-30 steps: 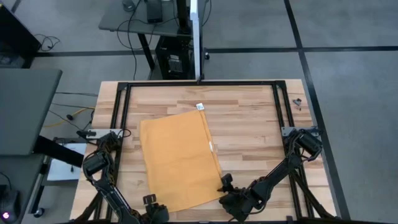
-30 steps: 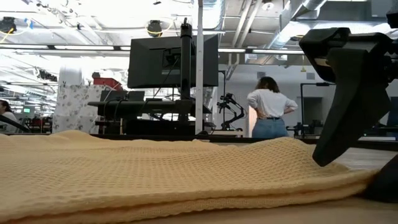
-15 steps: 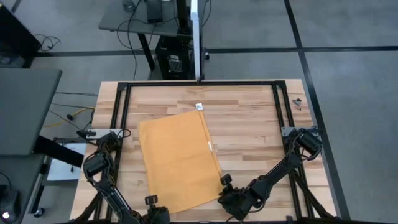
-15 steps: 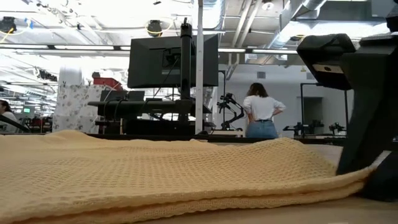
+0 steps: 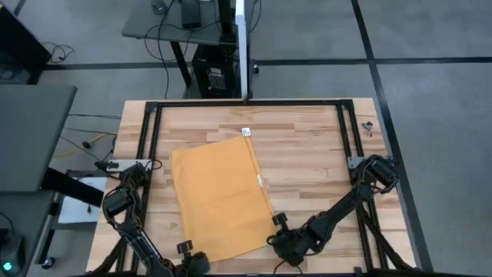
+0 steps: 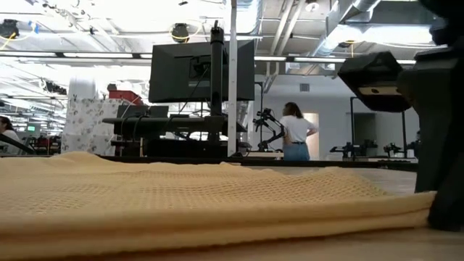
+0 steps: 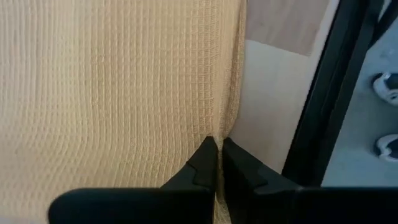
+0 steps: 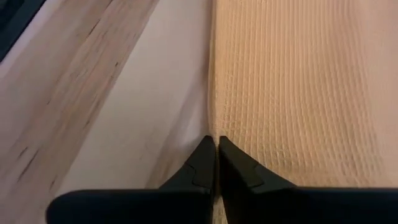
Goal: Roll towel
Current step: Roll the yellow towel
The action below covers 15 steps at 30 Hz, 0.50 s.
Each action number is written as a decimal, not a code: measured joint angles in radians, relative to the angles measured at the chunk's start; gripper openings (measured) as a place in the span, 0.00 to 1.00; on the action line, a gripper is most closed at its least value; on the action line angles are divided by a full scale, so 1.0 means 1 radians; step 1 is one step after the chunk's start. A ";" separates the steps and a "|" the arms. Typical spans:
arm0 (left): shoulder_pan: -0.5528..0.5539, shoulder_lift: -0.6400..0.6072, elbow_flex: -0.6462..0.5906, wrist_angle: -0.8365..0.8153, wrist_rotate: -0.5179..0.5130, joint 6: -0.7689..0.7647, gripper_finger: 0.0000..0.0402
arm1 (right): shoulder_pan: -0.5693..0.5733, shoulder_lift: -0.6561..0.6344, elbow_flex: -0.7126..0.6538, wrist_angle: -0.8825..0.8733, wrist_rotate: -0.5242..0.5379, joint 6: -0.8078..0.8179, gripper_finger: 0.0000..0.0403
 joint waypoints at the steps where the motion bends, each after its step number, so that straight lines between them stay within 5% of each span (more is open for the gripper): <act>1: -0.003 -0.003 0.000 0.026 0.004 -0.018 0.00 | -0.004 -0.006 0.000 0.000 -0.029 0.019 0.00; 9: -0.015 -0.007 0.001 0.272 0.059 -0.119 0.00 | -0.035 -0.020 0.002 0.020 -0.353 0.168 0.00; 15: -0.017 -0.053 0.003 0.246 0.062 -0.181 0.00 | -0.067 -0.058 0.003 0.015 -0.465 0.172 0.00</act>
